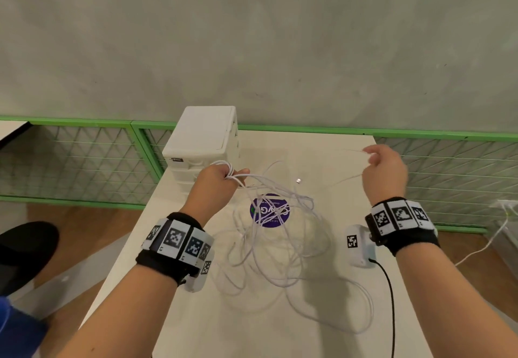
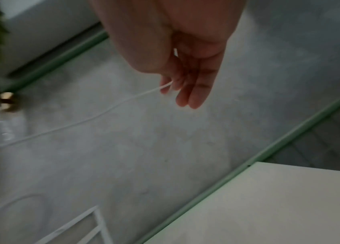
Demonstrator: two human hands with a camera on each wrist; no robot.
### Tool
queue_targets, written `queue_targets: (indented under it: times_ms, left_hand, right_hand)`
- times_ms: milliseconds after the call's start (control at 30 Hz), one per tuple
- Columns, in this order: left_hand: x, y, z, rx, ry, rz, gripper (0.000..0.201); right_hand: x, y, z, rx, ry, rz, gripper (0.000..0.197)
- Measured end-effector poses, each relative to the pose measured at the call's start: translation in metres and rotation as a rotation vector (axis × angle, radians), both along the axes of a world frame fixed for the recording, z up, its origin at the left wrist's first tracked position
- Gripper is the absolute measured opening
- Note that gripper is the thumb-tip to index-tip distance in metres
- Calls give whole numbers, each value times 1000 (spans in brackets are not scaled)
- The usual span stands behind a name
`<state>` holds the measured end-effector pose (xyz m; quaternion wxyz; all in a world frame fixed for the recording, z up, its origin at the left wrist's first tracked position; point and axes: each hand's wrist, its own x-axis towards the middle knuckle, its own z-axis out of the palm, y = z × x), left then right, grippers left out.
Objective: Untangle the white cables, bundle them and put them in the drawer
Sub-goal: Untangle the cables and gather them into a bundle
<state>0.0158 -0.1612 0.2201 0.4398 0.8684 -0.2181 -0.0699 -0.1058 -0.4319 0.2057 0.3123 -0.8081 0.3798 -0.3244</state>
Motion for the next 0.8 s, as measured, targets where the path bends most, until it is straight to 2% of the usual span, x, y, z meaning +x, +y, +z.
queue_targets:
  times_ms: [100, 233, 267, 333, 367, 433, 500, 600, 667, 733, 800]
  left_hand:
    - [-4, 1, 0, 63, 49, -24, 46]
    - [-8, -12, -1, 40, 74, -49, 45]
    - [-9, -17, 1, 10, 95, -61, 42]
    - [-14, -27, 7, -41, 111, -94, 35]
    - [-16, -31, 9, -57, 98, -111, 34]
    - [-21, -39, 16, -101, 37, -136, 42]
    - [-24, -43, 23, -186, -14, -131, 49]
    - [-26, -43, 33, -247, -91, -117, 53]
    - [-27, -39, 36, -261, -117, -104, 54]
    - [-26, -37, 37, -254, -119, -71, 54]
    - [-26, -37, 36, -229, -89, -82, 50]
  right_hand:
    - [-7, -23, -20, 119, 12, -108, 32]
    - [0, -16, -39, 119, 326, 99, 33]
    - [2, -6, -37, 53, 294, 147, 33]
    - [4, 22, -24, -102, 14, 316, 29]
    - [6, 39, -16, -111, -103, 466, 26]
    - [11, 70, -4, 57, -110, 762, 26]
    - [16, 88, -3, 244, -31, 891, 27]
    - [16, 90, -10, 382, 64, 1003, 19]
    - [12, 89, -12, 466, 123, 1091, 4]
    - [11, 90, -14, 496, 153, 1096, 14]
    - [15, 90, -16, 427, 190, 1010, 27]
